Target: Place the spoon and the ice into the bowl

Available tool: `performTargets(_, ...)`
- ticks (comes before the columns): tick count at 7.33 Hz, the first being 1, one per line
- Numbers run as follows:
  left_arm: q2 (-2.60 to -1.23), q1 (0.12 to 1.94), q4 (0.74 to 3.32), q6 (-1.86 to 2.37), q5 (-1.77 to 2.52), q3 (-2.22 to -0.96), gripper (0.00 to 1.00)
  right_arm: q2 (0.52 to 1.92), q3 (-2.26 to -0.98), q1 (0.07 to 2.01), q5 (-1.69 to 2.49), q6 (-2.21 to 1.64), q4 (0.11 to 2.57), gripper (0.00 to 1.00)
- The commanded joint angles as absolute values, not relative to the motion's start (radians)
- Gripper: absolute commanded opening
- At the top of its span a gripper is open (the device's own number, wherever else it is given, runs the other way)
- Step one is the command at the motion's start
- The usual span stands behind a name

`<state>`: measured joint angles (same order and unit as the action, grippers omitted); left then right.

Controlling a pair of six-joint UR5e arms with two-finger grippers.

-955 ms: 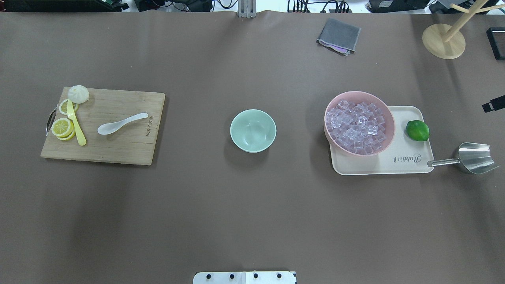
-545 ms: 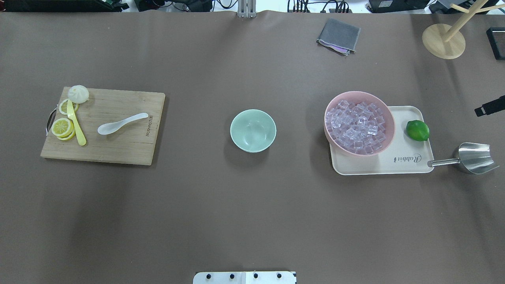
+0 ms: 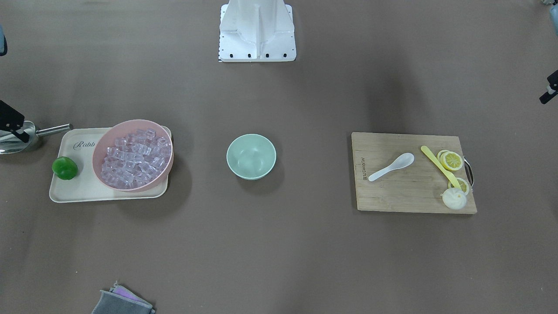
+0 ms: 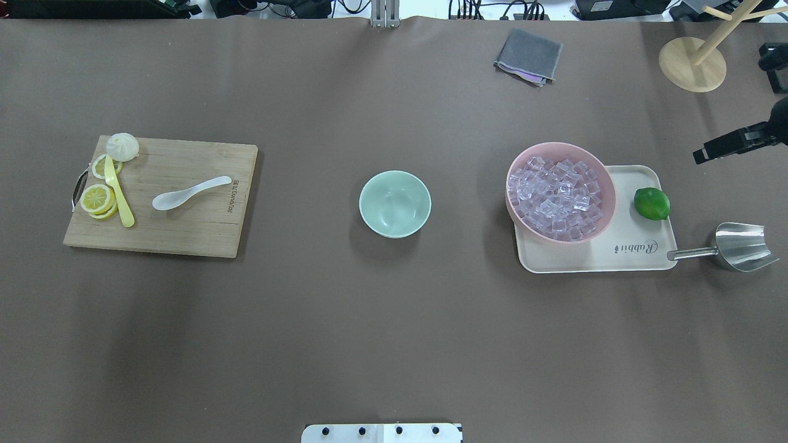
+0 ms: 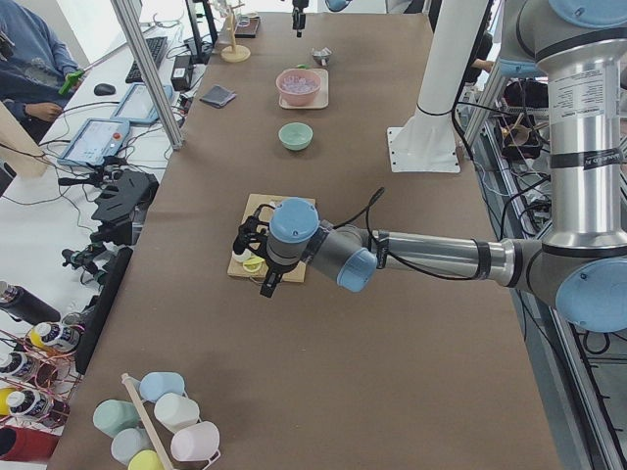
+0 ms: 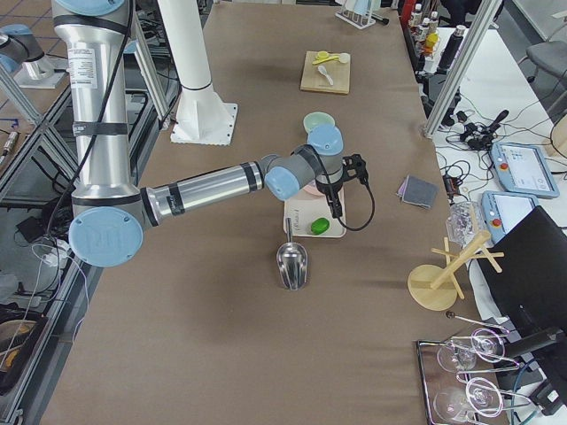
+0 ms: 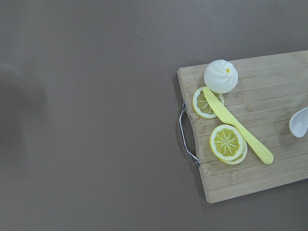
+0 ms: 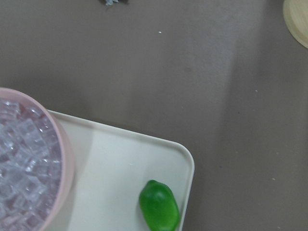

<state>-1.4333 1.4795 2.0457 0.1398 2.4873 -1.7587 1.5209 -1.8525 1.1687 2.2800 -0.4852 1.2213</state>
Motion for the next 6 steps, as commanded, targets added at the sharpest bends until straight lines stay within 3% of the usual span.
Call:
performTargets(1, -1.436, 1.477, 2.057, 0.144, 2.482, -1.735, 0.99, 1.465, -1.91, 1.051, 2.211, -0.568, 1.223, 1.0)
performTargets(3, -1.443, 1.47, 2.059, 0.265, 2.485, -1.733, 0.99, 1.425, -1.959, 0.942, 2.183, -0.715, 1.224, 1.0)
performTargets(6, -1.445, 1.454, 2.059, 0.291, 2.493, -1.71, 0.98, 1.384, -1.93, 0.728, 2.059, -1.097, 1.224, 0.86)
